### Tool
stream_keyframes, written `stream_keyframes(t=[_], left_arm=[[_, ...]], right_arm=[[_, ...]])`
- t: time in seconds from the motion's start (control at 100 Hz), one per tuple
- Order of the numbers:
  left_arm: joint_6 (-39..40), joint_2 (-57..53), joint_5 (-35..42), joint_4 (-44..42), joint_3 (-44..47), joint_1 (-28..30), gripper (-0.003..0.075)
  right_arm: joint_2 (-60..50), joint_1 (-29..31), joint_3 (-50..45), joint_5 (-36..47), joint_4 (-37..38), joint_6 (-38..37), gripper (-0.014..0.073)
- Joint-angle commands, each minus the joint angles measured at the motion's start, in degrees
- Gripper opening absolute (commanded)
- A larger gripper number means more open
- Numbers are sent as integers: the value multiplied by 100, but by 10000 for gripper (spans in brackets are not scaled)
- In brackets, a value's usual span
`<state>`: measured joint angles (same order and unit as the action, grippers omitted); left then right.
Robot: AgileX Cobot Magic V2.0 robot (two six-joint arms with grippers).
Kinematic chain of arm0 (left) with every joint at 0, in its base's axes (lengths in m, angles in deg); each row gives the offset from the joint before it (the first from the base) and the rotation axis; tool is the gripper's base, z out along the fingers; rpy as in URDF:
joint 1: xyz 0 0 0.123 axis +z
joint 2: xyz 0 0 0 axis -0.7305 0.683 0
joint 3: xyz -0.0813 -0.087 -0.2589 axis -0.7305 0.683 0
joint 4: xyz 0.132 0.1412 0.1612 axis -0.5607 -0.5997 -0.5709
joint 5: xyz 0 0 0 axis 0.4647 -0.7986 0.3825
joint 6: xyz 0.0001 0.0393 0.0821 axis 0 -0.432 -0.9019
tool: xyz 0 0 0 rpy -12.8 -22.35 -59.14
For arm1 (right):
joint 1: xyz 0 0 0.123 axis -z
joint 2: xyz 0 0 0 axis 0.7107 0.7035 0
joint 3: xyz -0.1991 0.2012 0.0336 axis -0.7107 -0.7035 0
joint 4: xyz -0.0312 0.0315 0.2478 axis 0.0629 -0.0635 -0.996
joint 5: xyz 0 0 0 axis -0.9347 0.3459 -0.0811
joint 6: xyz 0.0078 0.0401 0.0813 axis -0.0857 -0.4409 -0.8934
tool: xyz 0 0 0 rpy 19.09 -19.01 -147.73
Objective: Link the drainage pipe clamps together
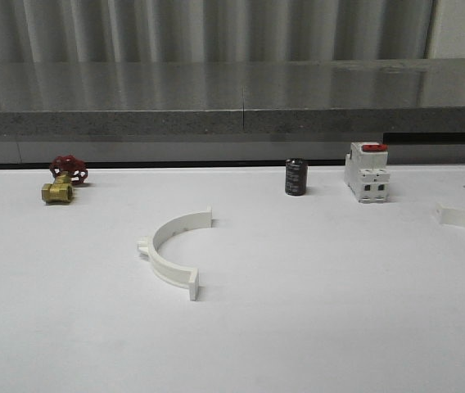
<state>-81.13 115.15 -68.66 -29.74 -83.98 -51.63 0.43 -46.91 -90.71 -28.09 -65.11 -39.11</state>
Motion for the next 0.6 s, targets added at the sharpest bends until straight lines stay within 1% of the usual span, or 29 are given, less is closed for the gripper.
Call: stream_keyframes(t=[0.0,0.15,0.27,0.43,0.5,0.59], left_arm=[[-8,-561,510,40,145,17,595],[-8,-1577,627,103,728,17,559],[-8,-2212,738,103,1217,17,501],[-8,-2768,801,130,1668,17,363],[-8,-2919,884,197,1769,17,288],[-8,-3016,984,157,1796,17,174]], right_arm=[[-116,-11,94,461,0,41,-69],[-116,-11,94,461,0,41,-69],[-116,-11,94,461,0,41,-69],[-116,-11,94,461,0,41,-69],[-116,-11,94,461,0,41,-69],[-116,-11,94,461,0,41,-69]])
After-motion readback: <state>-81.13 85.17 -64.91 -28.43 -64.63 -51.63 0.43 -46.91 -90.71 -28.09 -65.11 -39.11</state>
